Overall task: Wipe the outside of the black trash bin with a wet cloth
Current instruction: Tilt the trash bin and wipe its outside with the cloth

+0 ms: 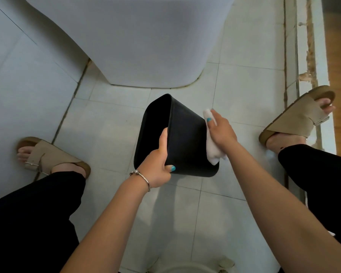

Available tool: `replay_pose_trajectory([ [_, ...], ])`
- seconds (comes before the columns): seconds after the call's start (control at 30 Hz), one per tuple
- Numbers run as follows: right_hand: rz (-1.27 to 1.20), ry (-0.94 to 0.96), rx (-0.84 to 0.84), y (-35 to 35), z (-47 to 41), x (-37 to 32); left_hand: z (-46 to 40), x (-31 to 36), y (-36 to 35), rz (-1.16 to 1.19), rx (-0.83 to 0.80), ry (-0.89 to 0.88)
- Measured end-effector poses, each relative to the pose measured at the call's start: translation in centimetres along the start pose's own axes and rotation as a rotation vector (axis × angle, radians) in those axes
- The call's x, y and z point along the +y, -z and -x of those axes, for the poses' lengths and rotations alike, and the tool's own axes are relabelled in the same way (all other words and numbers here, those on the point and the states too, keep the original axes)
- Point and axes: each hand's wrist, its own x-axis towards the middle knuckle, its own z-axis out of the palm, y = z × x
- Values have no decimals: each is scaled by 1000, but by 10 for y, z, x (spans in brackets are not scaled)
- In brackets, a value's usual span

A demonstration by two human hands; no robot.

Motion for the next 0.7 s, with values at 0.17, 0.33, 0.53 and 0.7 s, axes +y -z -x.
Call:
replay_pose_trajectory([
  [0.17, -1, 290, 3, 6, 18, -66, 4, 16, 1, -87, -22, -1],
  [0.33, -37, 325, 32, 3, 34, -102, 3, 22, 2, -107, -31, 11],
  [0.53, -49, 380, 136, -4, 52, -97, 5, 25, 2, -107, -41, 2],
  [0.7, -31, 377, 199, -13, 73, -75, 2, 25, 1, -93, -38, -5],
])
